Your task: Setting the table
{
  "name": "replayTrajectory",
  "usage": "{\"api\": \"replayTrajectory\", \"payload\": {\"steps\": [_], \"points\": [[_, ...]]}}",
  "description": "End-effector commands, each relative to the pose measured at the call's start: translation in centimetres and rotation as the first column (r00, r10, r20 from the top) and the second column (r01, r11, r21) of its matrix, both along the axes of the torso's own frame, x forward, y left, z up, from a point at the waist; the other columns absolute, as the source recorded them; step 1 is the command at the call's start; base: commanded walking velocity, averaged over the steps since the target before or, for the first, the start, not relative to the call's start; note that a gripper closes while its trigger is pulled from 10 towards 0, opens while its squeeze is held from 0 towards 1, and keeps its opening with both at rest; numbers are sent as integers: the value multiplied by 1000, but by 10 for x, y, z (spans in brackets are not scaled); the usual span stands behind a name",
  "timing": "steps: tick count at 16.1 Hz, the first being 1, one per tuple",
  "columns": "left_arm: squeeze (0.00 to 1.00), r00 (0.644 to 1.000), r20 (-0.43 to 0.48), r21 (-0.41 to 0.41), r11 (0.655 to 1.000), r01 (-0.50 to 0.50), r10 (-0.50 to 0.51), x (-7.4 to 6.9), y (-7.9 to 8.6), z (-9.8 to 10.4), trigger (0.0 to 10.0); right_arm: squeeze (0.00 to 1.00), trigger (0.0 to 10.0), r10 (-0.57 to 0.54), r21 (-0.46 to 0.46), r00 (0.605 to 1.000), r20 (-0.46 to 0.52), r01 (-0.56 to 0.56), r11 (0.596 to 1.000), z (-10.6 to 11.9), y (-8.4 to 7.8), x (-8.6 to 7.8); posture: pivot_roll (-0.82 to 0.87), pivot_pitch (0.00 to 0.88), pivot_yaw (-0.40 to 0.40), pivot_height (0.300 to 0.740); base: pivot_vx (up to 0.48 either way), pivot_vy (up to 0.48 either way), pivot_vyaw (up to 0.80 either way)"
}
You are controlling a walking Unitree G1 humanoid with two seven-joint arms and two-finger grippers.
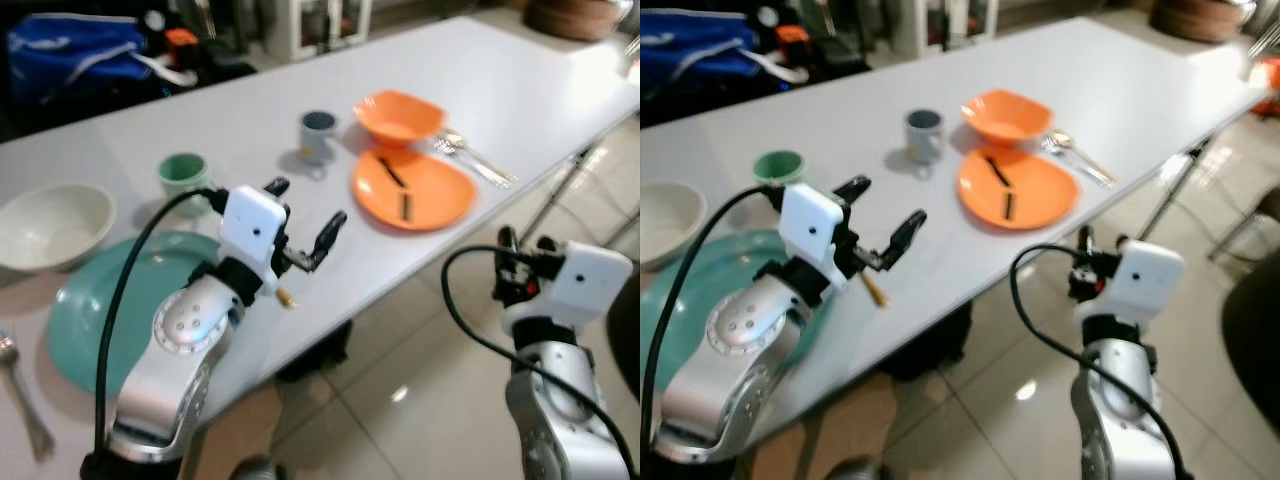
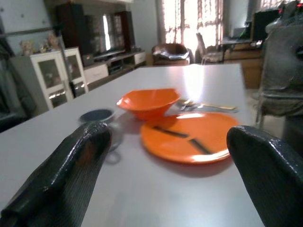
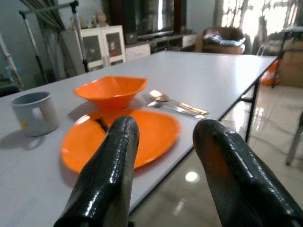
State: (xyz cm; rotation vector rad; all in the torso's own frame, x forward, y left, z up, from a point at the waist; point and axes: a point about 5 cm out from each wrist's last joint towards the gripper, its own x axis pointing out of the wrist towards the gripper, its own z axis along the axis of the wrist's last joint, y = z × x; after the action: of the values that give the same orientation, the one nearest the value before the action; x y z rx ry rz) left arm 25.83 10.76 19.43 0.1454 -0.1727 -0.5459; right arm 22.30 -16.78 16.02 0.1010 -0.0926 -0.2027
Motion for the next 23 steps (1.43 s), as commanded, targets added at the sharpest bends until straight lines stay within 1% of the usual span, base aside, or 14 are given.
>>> {"api": "replayTrajectory", "payload": {"steps": [1,3,4,10,19,23], "points": [[0,1000,14,-6,1000,16,-15,0,-2,4,10000,0,10000,-18,-1,1000,11,18,1000,3,-2,-2,18,69,-25,740,461,0,-800],[0,999,18,-7,1000,27,-27,-1,-4,5,10000,0,10000,-11,-2,1000,23,11,1000,4,-1,-3,19,70,-22,740,452,0,0],[0,999,33,-28,999,21,-20,-2,-4,7,10000,0,10000,11,-13,998,55,-11,1000,9,2,-3,18,71,-19,740,0,0,0],[0,999,29,-16,999,29,-29,-3,-3,6,10000,0,10000,53,-35,994,99,-50,998,15,7,-5,19,71,-19,740,0,0,0],[0,1000,10,-23,999,23,-23,-6,-1,4,10000,0,10000,88,-32,991,103,-85,996,14,10,-2,32,66,-42,740,0,0,0],[0,1000,8,-21,1000,23,-23,-6,-1,4,10000,0,10000,90,-26,991,100,-88,996,14,9,-2,33,68,-46,740,-366,0,0]]}}
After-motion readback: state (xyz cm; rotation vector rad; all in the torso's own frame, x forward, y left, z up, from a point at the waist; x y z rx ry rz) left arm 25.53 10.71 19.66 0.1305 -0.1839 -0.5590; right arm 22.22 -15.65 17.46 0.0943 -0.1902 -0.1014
